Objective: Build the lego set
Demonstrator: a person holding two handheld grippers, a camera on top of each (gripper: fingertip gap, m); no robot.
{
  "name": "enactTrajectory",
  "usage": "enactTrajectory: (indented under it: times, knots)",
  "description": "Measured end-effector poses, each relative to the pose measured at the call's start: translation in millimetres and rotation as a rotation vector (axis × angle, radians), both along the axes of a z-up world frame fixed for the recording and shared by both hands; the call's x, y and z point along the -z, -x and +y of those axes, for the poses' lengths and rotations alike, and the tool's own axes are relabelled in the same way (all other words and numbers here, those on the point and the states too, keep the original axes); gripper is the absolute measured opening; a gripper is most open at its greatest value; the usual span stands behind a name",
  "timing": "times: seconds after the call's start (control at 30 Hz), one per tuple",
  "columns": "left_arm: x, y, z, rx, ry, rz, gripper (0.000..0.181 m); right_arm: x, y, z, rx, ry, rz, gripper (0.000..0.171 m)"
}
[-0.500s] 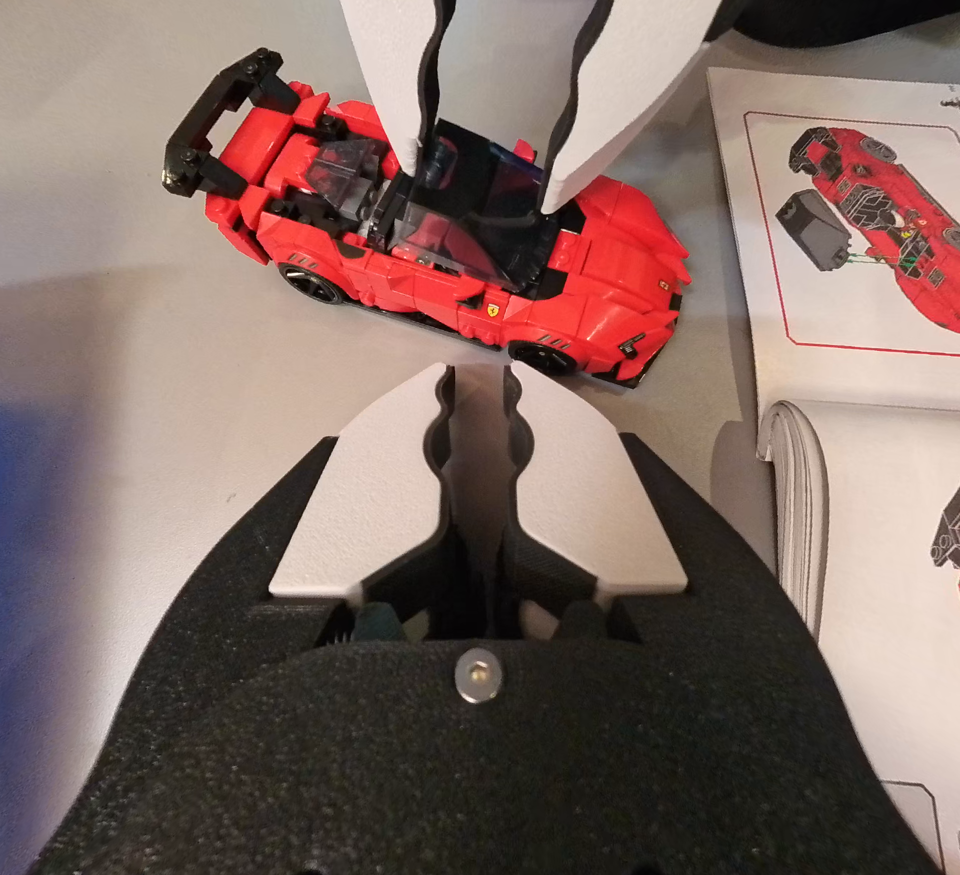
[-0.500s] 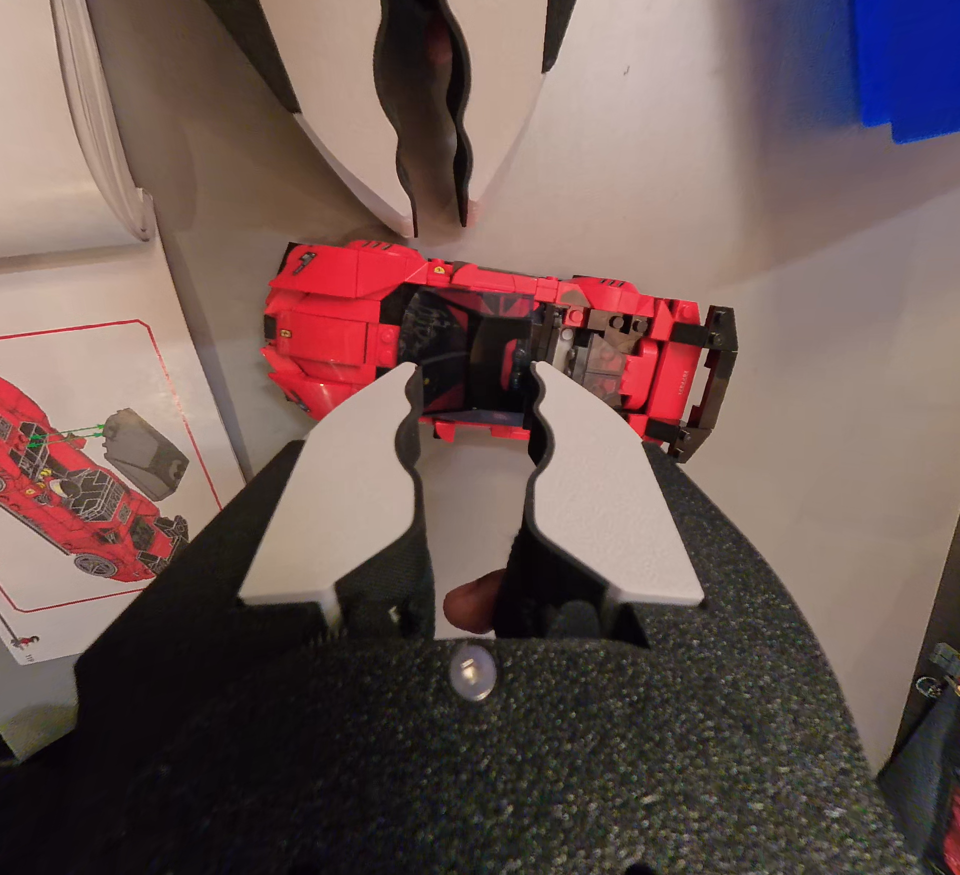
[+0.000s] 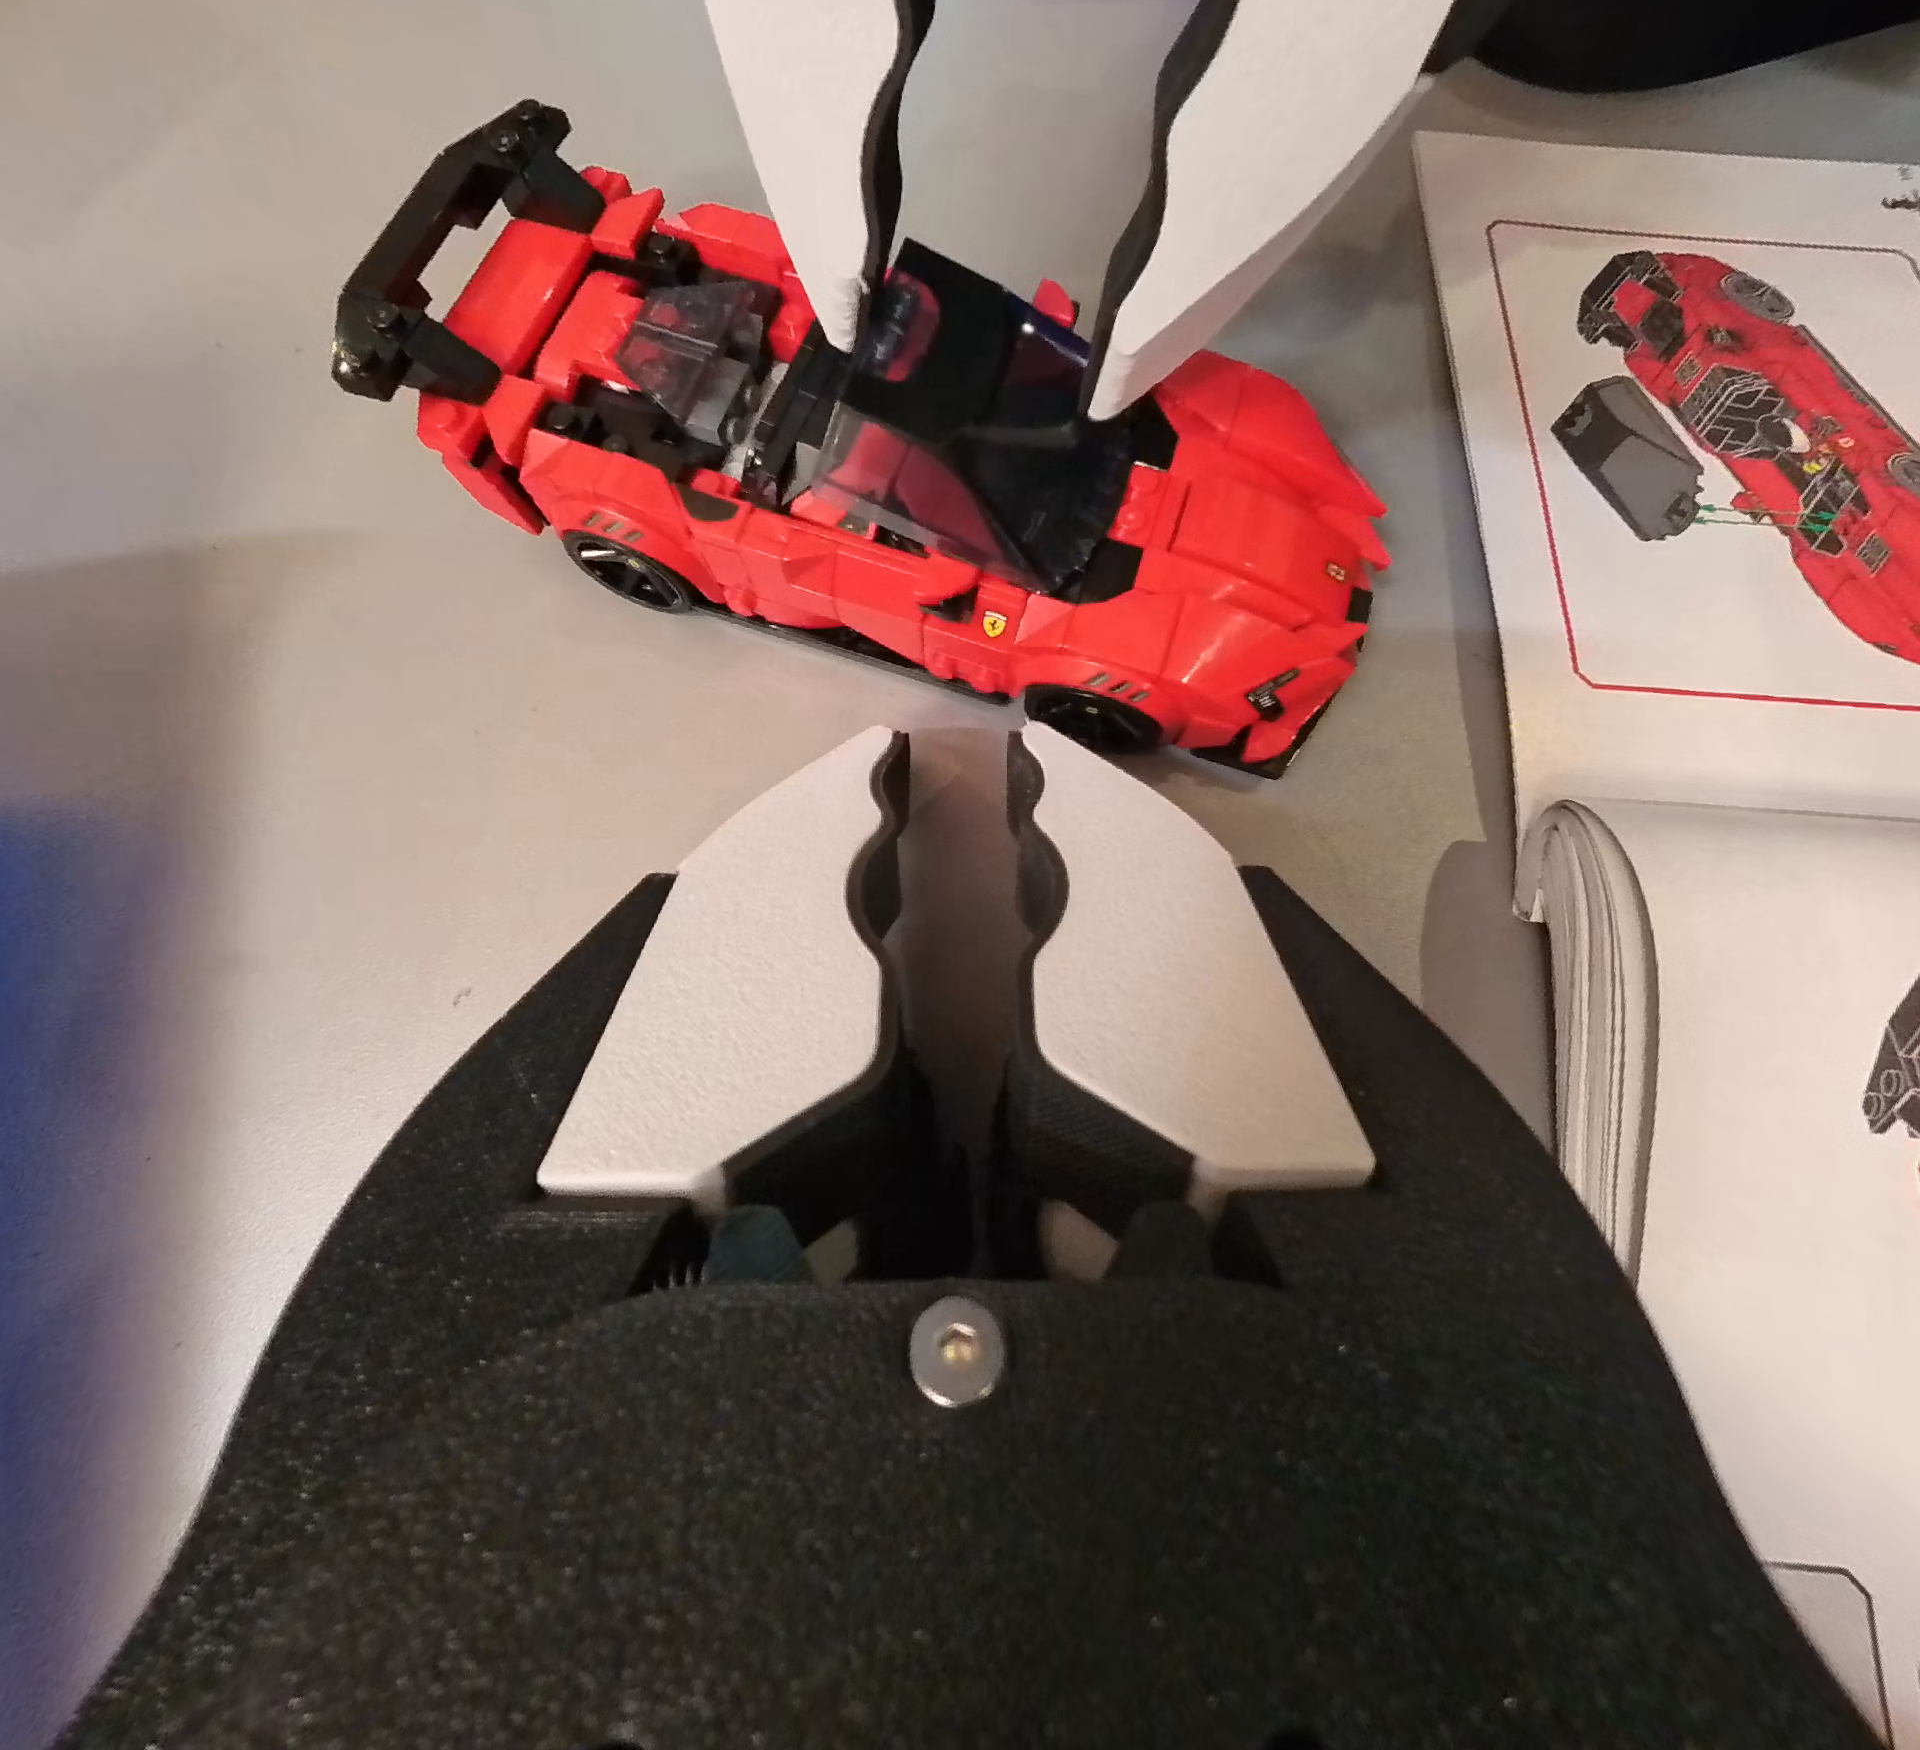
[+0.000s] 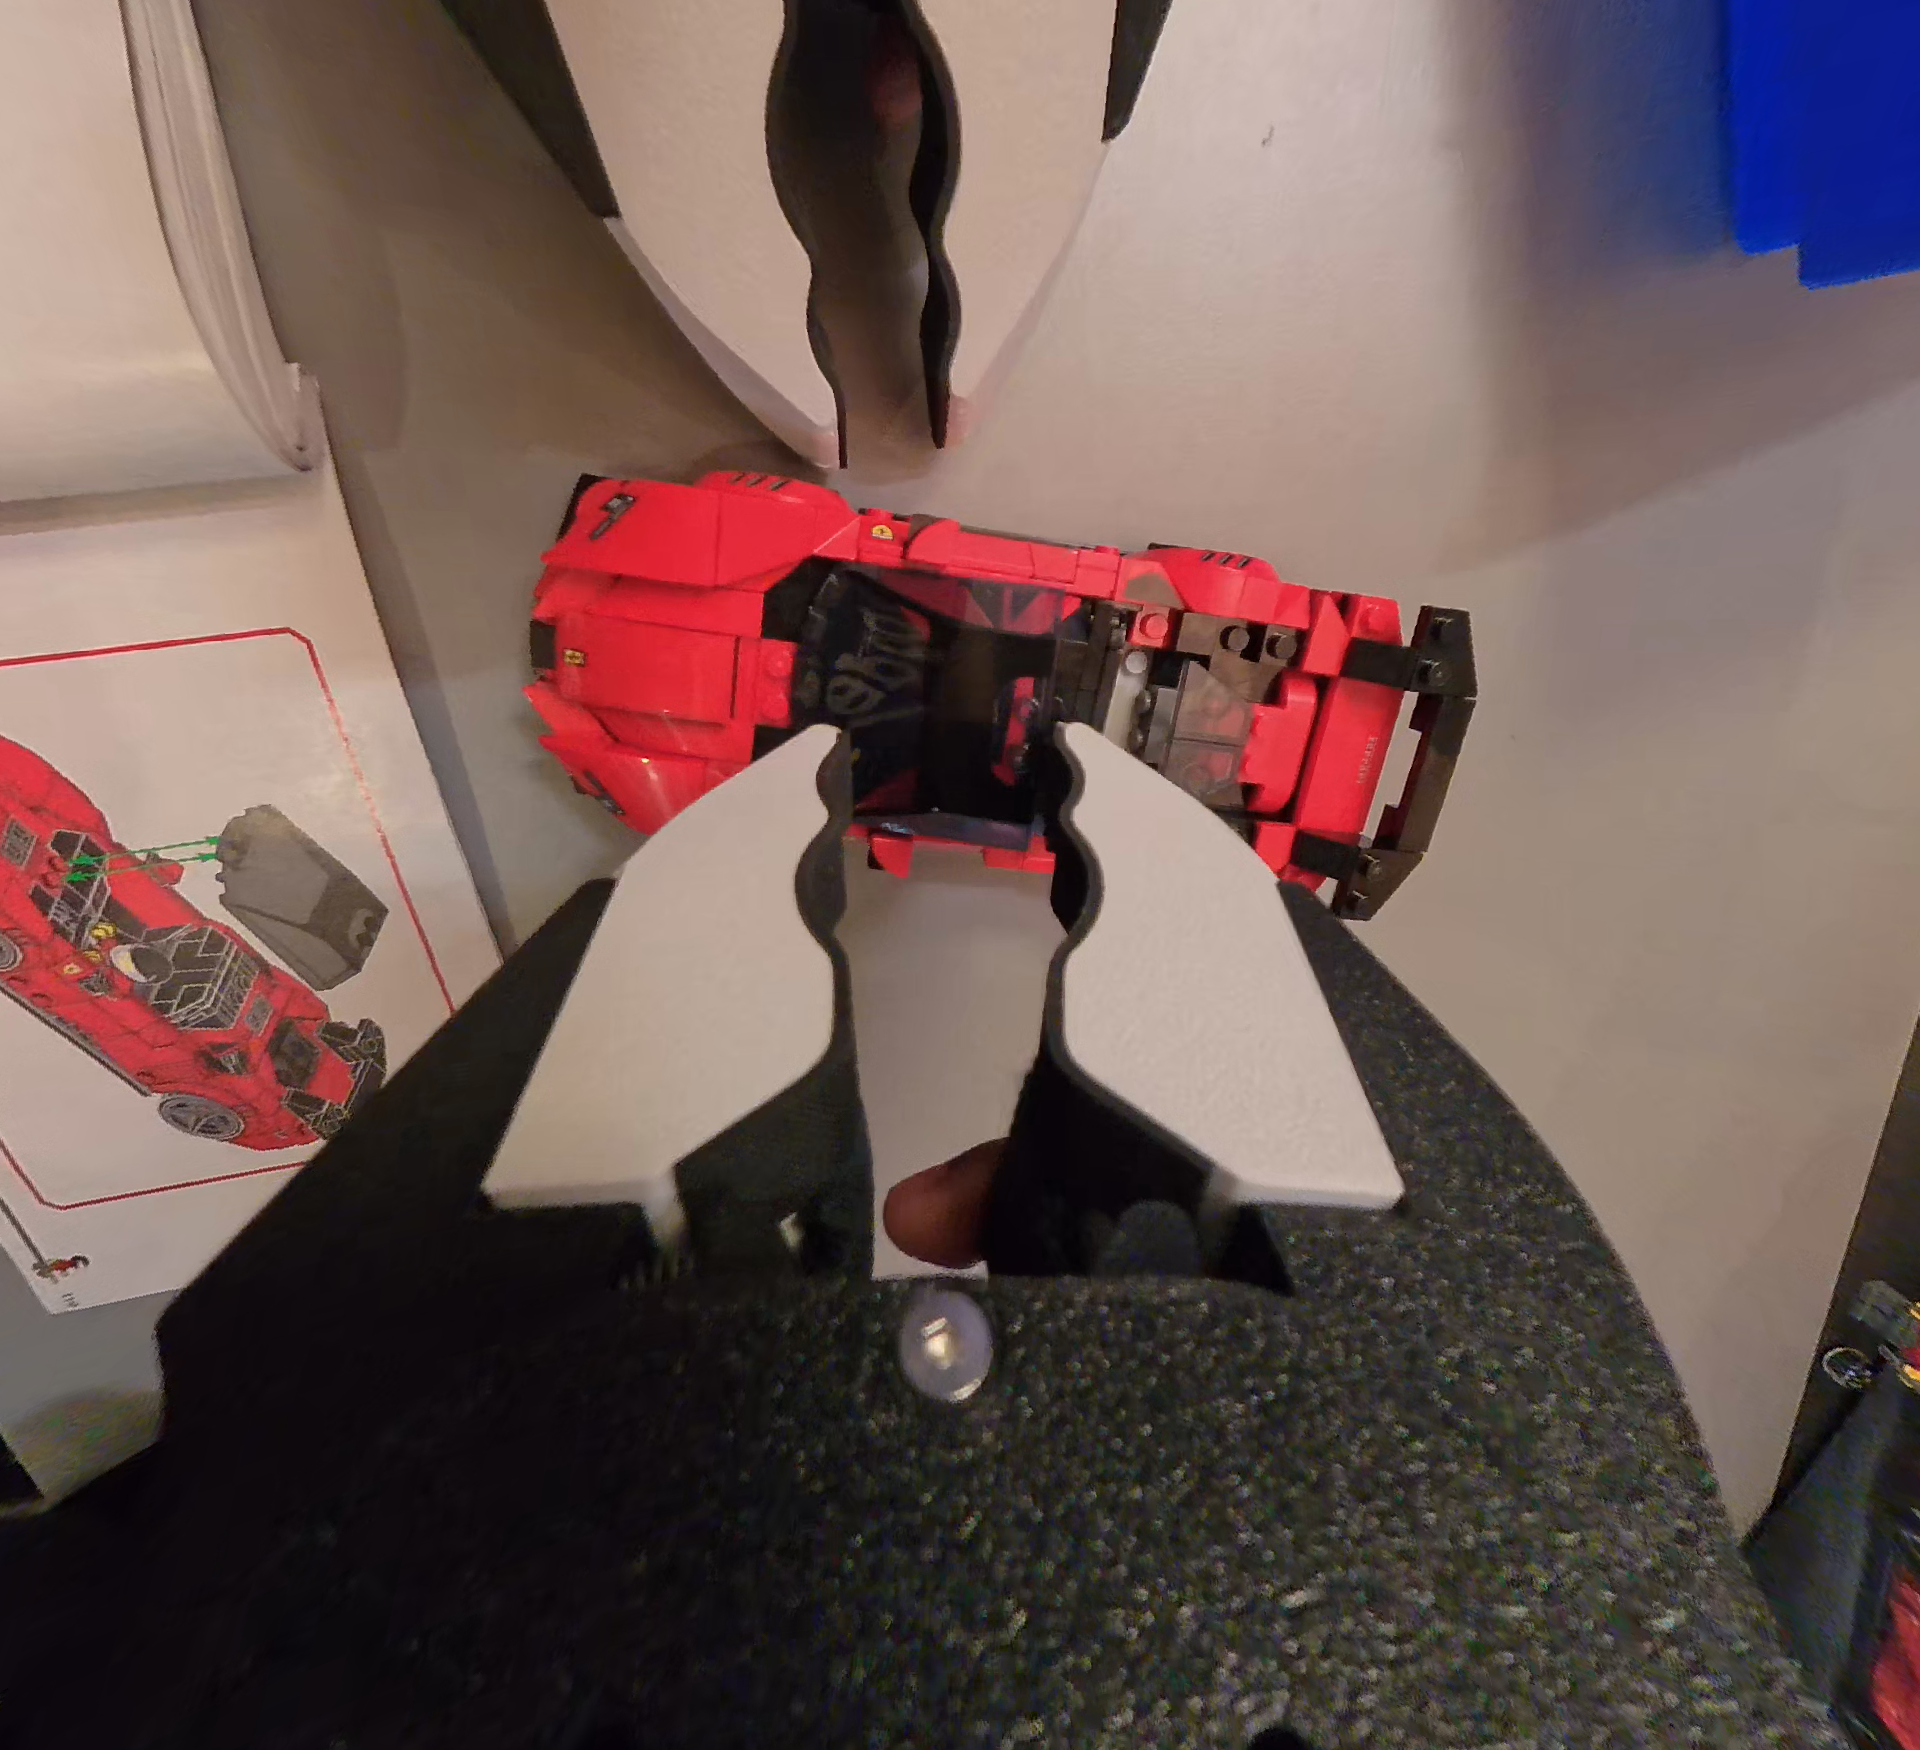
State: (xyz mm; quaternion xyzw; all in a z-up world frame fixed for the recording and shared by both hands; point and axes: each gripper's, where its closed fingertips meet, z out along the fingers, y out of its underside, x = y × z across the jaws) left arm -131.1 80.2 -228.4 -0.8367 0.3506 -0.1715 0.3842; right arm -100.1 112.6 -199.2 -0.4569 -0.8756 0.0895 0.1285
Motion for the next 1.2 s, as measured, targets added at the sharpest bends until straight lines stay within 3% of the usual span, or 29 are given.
enactTrajectory:
  times: [0.3, 0.6, 1.2]
  knots:
    - [0, 0, 0, -0.001, 0.0, 0.0, 0.017, 3, 3, -1, 0.028, -0.003, -0.005, 0.049]
    - [0, 0, 0, -0.001, 0.0, 0.0, 0.017, -9, 4, -5, -0.003, 0.041, 0.027, 0.024]
    - [0, 0, 0, -0.001, 0.0, 0.003, 0.017, -24, 2, -15, 0.001, 0.247, 0.0, 0.008]
